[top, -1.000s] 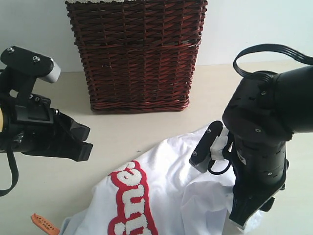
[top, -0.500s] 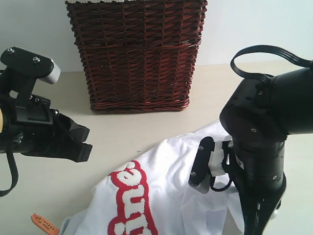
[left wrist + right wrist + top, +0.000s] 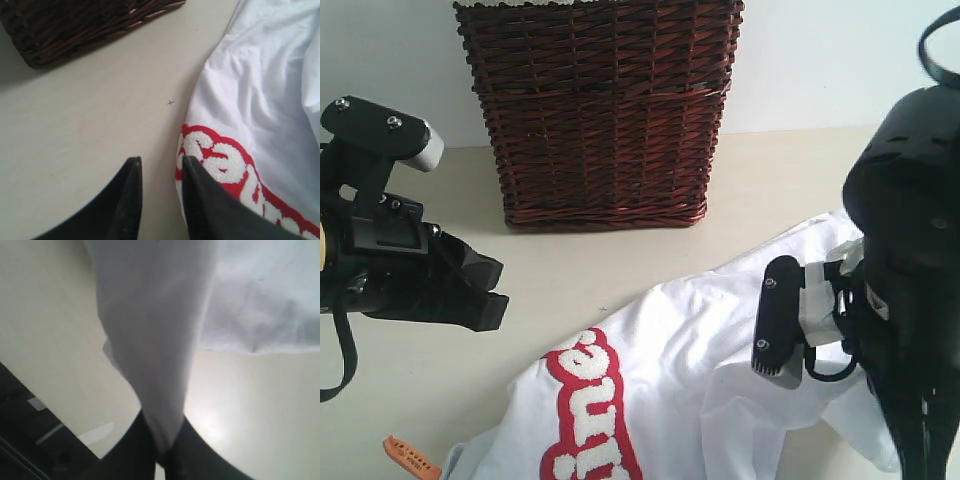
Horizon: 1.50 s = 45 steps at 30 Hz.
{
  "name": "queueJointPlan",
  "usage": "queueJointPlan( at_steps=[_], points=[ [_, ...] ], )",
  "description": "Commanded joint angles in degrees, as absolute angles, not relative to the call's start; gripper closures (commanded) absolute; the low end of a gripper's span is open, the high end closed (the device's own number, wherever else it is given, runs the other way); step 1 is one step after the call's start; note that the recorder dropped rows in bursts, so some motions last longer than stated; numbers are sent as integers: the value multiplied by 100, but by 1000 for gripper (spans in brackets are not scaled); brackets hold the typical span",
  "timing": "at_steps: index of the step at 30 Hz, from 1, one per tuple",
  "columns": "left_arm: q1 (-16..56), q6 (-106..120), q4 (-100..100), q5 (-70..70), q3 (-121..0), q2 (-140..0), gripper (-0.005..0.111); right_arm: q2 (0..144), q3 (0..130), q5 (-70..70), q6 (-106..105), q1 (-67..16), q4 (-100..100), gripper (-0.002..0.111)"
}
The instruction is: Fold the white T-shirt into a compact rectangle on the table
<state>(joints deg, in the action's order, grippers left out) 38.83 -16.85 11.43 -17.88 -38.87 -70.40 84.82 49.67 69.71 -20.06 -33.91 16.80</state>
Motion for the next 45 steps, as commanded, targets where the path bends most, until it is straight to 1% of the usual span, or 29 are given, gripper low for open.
queueJointPlan(
  at_steps=[1,3,5,7,10,14,16,18,20,25,28,35,40,42,45],
  points=[
    [3856,-1677,1161,-1773,-3865,-7005,77,8427,4945,6996,-977,-3348,2584,108],
    [3856,-1677,1161,-1773,-3865,-7005,77,8529,4945,6996,-326,-3188,2951,108],
    [3856,-1677,1161,-1773,-3865,-7005,77,8621,4945,6996,-264,-2918,2734,108],
    [3856,-1677,1161,-1773,-3865,-7005,77,8673,4887,6996,-628,-2712,2197,108],
    [3856,-1677,1161,-1773,-3865,-7005,77,8622,4610,6996,-1750,-2663,1453,108],
    [3856,-1677,1161,-1738,-3865,-7005,77,8599,4238,6996,-1935,-2663,1326,108],
    [3856,-1677,1161,-1712,-3865,-7005,77,8599,4022,6996,-1737,-2663,1536,108],
    [3856,-1677,1161,-1701,-3865,-7005,77,8613,3858,6996,-934,-2576,2000,108],
    [3856,-1677,1161,-1701,-3865,-7005,77,8622,3810,6996,-348,-2363,2317,108],
    [3856,-1677,1161,-1761,-3865,-7005,77,8773,3810,6996,-795,-1708,2004,108],
    [3856,-1688,1149,-1785,-3865,-7005,77,8997,3799,6996,-784,-1389,2137,108],
    [3856,-1688,1138,-1826,-3853,-7005,77,9611,3810,6996,168,-278,2813,108],
    [3856,-1688,1138,-1826,-3853,-7005,77,9745,3821,6996,159,-36,2963,108],
    [3856,-1688,1138,-1826,-3853,-7005,77,9745,3874,6996,159,-36,2940,104],
    [3856,-1688,1138,-1826,-3853,-7005,77,9745,4113,6996,173,-36,2874,89]
  ],
)
